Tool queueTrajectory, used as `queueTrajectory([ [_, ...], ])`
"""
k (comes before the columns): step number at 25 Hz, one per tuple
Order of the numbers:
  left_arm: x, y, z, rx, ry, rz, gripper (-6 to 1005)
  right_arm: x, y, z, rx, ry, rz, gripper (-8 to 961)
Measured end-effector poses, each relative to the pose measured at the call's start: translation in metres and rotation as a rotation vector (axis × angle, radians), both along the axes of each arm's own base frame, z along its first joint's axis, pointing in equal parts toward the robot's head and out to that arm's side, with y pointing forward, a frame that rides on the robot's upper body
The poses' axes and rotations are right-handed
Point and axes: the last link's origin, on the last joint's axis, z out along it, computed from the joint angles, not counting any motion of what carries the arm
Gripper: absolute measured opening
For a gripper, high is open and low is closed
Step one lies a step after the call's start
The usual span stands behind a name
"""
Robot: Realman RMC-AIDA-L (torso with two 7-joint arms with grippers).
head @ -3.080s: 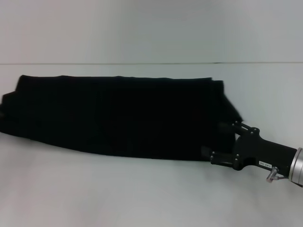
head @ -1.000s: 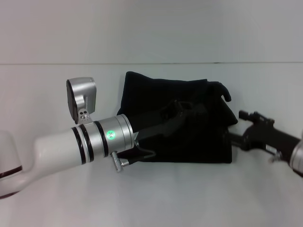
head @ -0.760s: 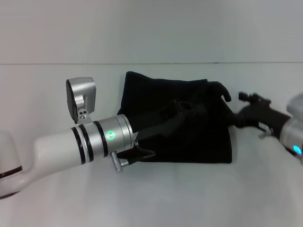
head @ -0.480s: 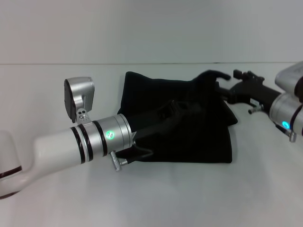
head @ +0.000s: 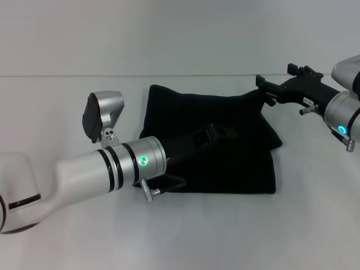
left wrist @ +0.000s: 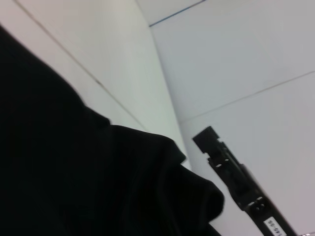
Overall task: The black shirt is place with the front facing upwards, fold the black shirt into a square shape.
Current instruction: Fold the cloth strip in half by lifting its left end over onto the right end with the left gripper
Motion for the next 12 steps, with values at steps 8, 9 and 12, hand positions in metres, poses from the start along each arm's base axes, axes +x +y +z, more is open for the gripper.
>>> queueTrajectory([
  [8, 0.004, -0.007, -0.003, -0.026, -0.026, -0.018, 34, 0.027, -0.017, 0.009, 0.055, 0.081, -0.075, 928],
  [9, 0.006, -0.008, -0.004, -0.034, -0.032, -0.032, 35, 0.032, -0.02, 0.011, 0.071, 0.104, -0.084, 927],
  [12, 0.012, -0.015, -0.003, -0.061, -0.063, -0.079, 169, 0.044, -0.033, 0.018, 0.112, 0.168, -0.101, 925],
])
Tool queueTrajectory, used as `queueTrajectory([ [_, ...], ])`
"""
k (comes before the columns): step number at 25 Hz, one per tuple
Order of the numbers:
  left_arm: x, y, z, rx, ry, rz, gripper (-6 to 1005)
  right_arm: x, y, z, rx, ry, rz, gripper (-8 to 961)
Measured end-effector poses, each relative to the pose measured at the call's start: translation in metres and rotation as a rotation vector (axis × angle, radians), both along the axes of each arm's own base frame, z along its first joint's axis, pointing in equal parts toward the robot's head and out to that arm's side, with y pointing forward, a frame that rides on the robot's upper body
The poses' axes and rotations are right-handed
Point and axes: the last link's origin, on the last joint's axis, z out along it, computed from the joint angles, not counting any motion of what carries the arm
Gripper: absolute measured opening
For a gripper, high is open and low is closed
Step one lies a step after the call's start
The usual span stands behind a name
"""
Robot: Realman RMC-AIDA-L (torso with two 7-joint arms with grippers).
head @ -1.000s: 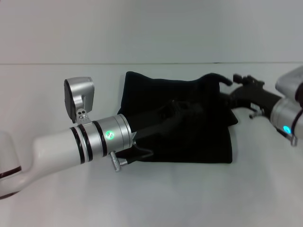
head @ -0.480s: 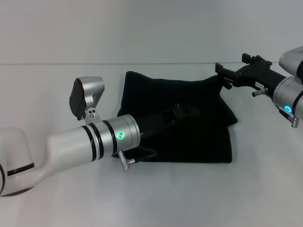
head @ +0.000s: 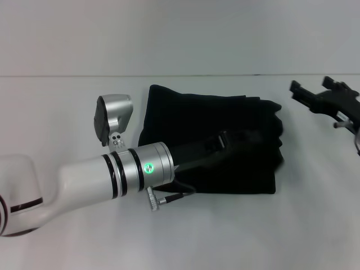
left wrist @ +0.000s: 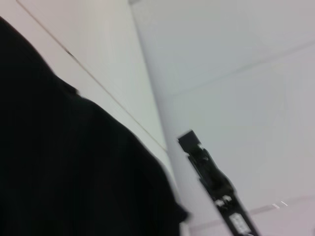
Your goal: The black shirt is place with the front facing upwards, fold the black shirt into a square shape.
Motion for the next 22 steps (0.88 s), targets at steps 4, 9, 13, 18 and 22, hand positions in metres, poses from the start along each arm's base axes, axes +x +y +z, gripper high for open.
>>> queueTrajectory([
  [4, 0.01, -0.01, 0.007, -0.042, -0.069, -0.094, 340, 0.016, -0.019, 0.008, 0.05, 0.066, -0.015, 922],
  [9, 0.007, -0.018, 0.029, -0.059, -0.101, -0.211, 542, 0.02, -0.043, 0.007, 0.039, 0.113, 0.052, 918],
  [13, -0.013, -0.016, 0.052, 0.015, -0.058, -0.251, 725, 0.007, -0.065, -0.007, -0.068, 0.104, 0.203, 914],
  [18, -0.043, -0.012, 0.081, 0.117, 0.02, -0.247, 874, -0.005, -0.081, -0.024, -0.195, 0.124, 0.295, 910],
  [22, -0.061, -0.014, 0.094, 0.182, 0.133, -0.359, 873, 0.001, -0.07, -0.016, -0.231, 0.257, 0.162, 907],
])
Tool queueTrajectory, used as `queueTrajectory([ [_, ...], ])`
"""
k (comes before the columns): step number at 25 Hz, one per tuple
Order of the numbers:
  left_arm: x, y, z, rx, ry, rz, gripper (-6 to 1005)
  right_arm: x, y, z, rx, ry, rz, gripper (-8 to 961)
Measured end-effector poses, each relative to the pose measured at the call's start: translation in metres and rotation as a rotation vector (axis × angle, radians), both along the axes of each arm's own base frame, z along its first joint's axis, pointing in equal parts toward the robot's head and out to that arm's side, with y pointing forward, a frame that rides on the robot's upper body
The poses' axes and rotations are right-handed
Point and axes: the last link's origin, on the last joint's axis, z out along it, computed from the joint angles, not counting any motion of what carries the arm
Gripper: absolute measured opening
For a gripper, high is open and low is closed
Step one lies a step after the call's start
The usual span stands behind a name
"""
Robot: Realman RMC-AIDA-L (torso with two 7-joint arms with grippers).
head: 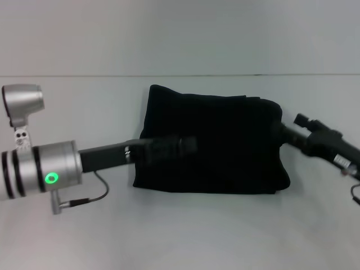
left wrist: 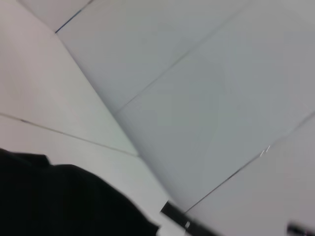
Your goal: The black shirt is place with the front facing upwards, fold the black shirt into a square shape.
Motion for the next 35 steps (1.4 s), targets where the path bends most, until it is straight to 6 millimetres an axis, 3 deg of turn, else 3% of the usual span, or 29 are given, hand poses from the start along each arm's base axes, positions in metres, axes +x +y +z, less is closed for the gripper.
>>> queueTrajectory([
  [9, -0.027, -0.021, 0.017, 0.188, 0.222, -0.36, 872, -0.007, 0.055, 0.077, -0.3, 0.197, -0.318, 900],
  [14, -0.029, -0.026, 0.015, 0.233, 0.252, -0.436, 873, -0.023, 0.084, 0.1, -0.459, 0.137, -0.517, 896],
  [23, -0.031, -0.03, 0.013, 0.236, 0.27, -0.468, 872, -0.053, 0.112, 0.085, -0.487, -0.005, -0.603, 889],
  [35, -0.046, -0.034, 0.024, 0.264, 0.313, -0.471, 872, -0.057, 0.117, 0.08, -0.483, 0.056, -0.69, 879],
])
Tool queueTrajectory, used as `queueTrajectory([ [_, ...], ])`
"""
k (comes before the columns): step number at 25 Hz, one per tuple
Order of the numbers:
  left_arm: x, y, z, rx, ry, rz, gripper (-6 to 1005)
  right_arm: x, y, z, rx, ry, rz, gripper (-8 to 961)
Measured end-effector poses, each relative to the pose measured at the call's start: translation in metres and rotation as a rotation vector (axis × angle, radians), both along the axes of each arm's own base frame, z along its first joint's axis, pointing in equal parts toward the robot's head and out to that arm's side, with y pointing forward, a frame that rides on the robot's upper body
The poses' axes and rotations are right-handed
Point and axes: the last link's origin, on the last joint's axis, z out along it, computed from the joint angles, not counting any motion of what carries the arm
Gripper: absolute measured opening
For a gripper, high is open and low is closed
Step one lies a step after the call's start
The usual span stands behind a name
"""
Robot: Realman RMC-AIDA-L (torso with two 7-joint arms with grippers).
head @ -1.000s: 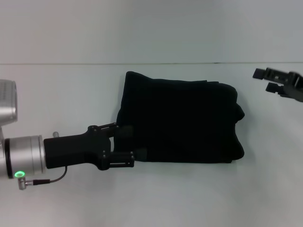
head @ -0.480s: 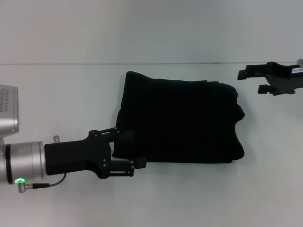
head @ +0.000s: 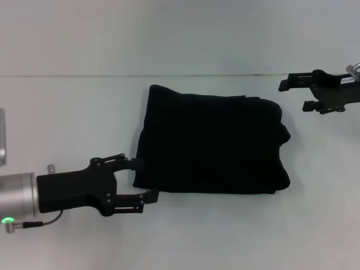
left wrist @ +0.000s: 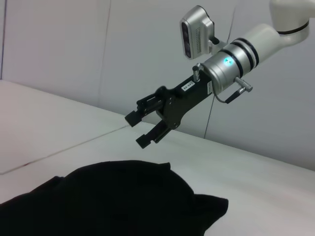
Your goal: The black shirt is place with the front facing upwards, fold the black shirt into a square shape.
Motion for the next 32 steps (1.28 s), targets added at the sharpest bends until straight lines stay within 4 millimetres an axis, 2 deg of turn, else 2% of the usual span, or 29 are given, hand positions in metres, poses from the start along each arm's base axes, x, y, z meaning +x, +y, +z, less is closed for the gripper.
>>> queueTrajectory([
  [7, -0.012, -0.009, 0.004, 0.032, 0.023, 0.005, 872, 0.007, -0.002, -0.013, 0.007, 0.039, -0.074, 873],
  [17, -0.018, -0.013, 0.004, 0.045, 0.02, 0.024, 872, 0.011, -0.003, -0.031, 0.054, 0.117, -0.141, 865],
  [24, -0.02, -0.016, 0.004, 0.049, 0.015, 0.036, 872, 0.011, -0.004, -0.051, 0.094, 0.105, -0.149, 860],
  [32, -0.022, -0.017, 0.006, 0.06, 0.003, 0.05, 872, 0.007, 0.0, -0.058, 0.129, 0.092, -0.131, 853],
])
